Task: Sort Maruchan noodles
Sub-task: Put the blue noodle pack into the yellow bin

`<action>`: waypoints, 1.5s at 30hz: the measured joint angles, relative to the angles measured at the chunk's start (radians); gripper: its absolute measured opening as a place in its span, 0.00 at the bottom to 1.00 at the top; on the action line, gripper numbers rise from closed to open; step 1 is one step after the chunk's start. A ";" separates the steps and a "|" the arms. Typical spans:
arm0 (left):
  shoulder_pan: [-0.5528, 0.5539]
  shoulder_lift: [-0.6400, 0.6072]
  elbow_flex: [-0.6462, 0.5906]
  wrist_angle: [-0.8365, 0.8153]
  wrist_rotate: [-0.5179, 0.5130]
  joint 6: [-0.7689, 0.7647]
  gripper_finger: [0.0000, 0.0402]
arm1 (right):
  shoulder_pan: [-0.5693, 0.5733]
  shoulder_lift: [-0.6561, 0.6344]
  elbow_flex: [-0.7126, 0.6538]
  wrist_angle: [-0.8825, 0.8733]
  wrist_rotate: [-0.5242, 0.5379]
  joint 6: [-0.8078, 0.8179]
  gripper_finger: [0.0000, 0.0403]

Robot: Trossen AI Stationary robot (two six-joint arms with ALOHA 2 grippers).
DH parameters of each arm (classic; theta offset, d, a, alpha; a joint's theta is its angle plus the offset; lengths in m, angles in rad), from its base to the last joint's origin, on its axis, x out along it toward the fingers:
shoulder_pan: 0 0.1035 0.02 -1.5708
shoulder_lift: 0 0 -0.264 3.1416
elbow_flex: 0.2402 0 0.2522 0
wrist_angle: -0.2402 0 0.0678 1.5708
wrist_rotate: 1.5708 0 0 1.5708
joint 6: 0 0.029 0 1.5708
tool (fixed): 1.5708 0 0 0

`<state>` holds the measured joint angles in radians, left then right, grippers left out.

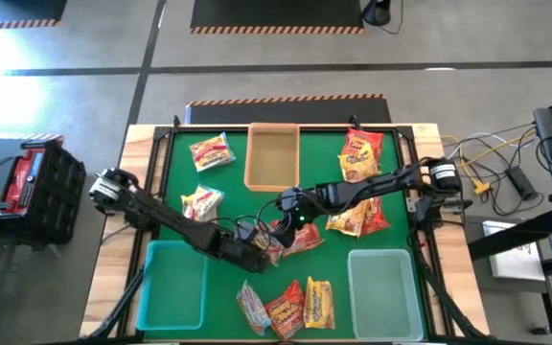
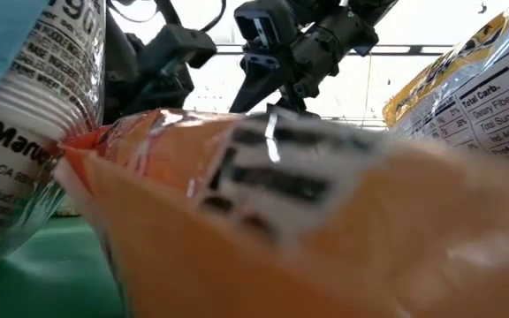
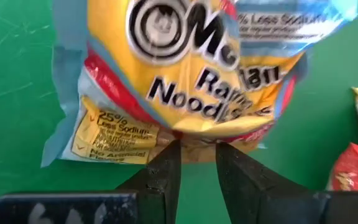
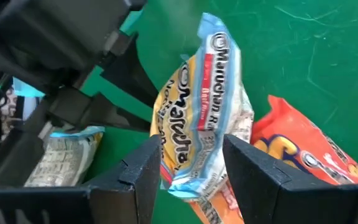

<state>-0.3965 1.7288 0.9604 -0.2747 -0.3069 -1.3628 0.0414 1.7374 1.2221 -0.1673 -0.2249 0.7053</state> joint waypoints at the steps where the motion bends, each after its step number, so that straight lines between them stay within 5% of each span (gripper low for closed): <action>1: 0.000 0.011 0.000 0.016 -0.002 0.000 0.21 | 0.000 0.000 0.000 0.000 0.000 -0.012 0.42; 14: 0.000 0.068 -0.001 0.099 -0.044 0.000 0.21 | 0.000 0.000 0.000 -0.011 0.001 -0.128 0.62; 45: 0.035 0.068 -0.034 0.125 -0.080 -0.020 0.21 | 0.002 0.055 -0.001 -0.003 0.172 -0.120 0.62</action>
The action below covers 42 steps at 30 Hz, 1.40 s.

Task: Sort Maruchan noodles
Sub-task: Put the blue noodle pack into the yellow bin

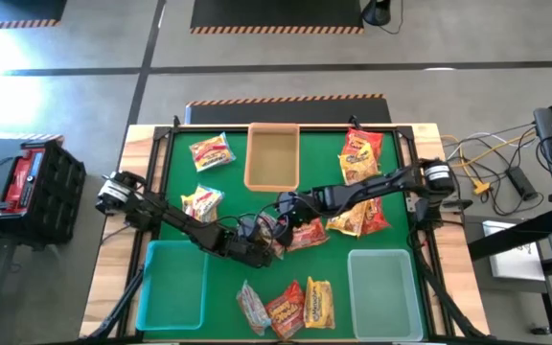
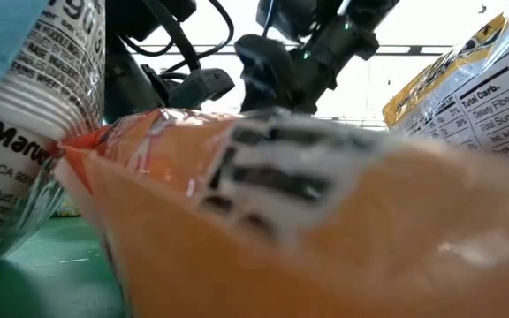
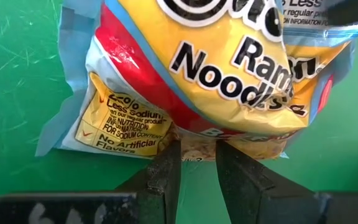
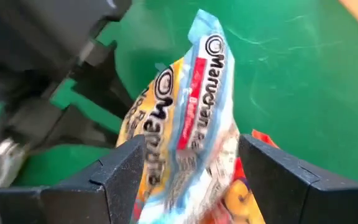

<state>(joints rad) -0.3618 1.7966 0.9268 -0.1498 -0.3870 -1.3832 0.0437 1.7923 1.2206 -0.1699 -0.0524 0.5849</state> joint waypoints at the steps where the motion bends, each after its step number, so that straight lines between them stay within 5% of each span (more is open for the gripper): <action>1: 0.000 0.000 0.000 0.001 0.000 -0.001 0.21 | 0.000 0.015 0.000 0.013 -0.007 0.007 0.62; 14: 0.000 0.000 0.000 0.000 0.001 -0.014 0.21 | 0.004 0.087 0.002 0.100 -0.060 0.112 0.60; 30: -0.012 -0.006 0.002 0.001 -0.007 -0.025 0.21 | 0.010 0.068 0.001 0.086 -0.063 0.122 0.14; 42: -0.060 -0.129 0.006 -0.005 -0.025 0.013 0.21 | 0.002 0.008 0.001 0.007 -0.087 0.086 0.02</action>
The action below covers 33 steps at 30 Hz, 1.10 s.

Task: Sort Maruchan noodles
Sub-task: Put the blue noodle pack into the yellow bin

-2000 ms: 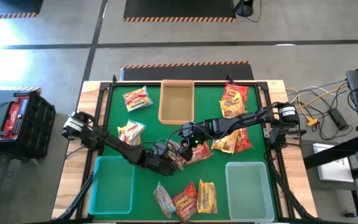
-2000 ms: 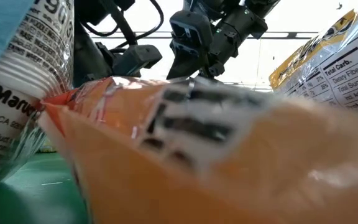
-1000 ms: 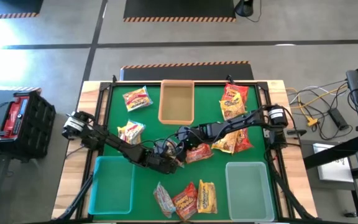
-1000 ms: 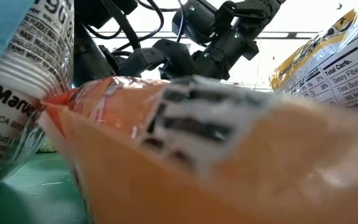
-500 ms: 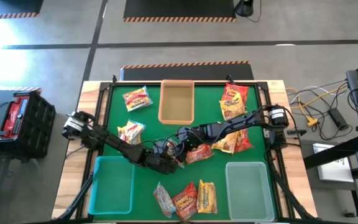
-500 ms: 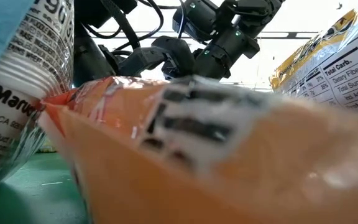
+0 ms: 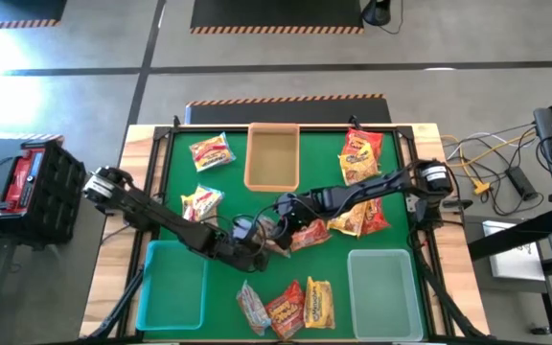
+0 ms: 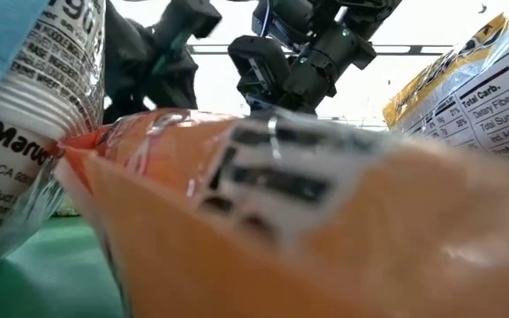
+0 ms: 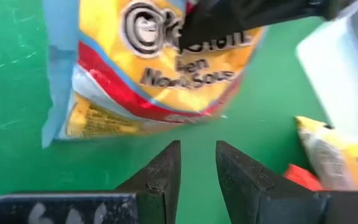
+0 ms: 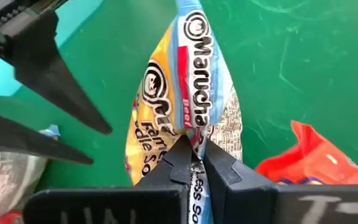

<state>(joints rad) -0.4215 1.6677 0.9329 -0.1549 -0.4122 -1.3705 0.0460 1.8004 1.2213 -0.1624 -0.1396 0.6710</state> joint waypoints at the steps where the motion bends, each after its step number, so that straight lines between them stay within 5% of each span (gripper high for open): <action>1: -0.003 -0.011 0.000 -0.003 0.000 0.000 0.21 | -0.001 -0.006 0.000 -0.001 0.000 -0.003 0.02; 20: -0.040 -0.182 0.000 -0.031 -0.183 0.001 0.21 | -0.194 -0.245 0.000 -0.120 -0.001 -0.172 0.02; 33: 0.046 -0.268 0.000 -0.137 -0.182 0.127 0.21 | -0.404 -0.277 0.000 -0.099 -0.141 -0.223 0.02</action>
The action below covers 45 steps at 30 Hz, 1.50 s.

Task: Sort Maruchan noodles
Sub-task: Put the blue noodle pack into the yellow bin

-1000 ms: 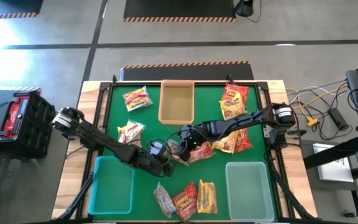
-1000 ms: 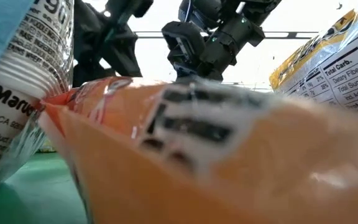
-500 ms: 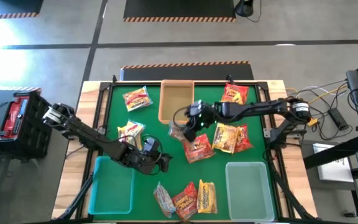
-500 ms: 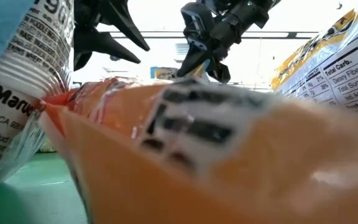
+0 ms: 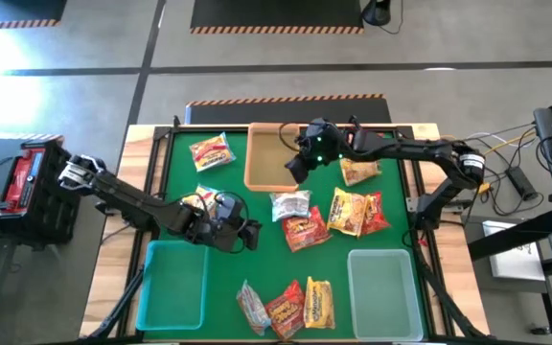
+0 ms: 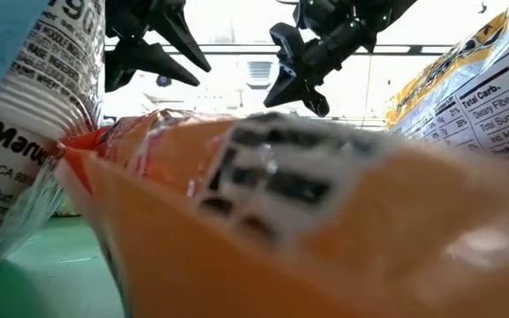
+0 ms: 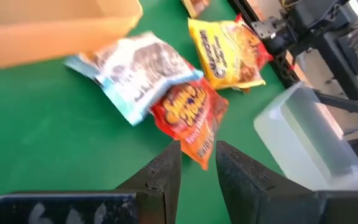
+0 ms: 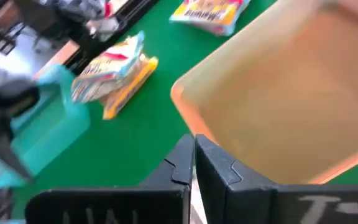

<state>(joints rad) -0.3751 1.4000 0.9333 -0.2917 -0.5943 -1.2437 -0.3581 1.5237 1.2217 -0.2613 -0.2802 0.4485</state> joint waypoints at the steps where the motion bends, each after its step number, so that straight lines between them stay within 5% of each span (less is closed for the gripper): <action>1: 0.006 -0.012 0.000 -0.021 0.001 0.013 0.21 | -0.003 0.004 0.000 -0.005 -0.018 -0.012 0.02; 9: 0.038 -0.035 -0.037 -0.091 0.012 0.006 0.21 | 0.034 0.008 0.000 -0.135 -0.145 -0.068 0.09; 15: 0.054 0.064 -0.108 0.107 0.062 -0.074 0.21 | 0.101 0.008 0.000 -0.260 -0.135 -0.072 0.25; 25: 0.072 0.278 -0.060 0.196 0.062 -0.249 0.21 | 0.226 0.010 0.000 -0.456 0.315 -0.345 0.41; 34: 0.090 0.401 -0.009 0.219 0.090 -0.267 0.21 | 0.329 0.028 -0.007 -0.467 0.426 -0.517 0.44; 45: 0.179 0.504 0.070 0.266 0.065 -0.183 0.21 | 0.341 0.077 -0.009 -0.437 0.501 -0.488 0.44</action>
<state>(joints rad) -0.1957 1.9043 1.0031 -0.0253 -0.5295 -1.4264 -0.0174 1.6009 1.2126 -0.6981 0.2207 -0.0392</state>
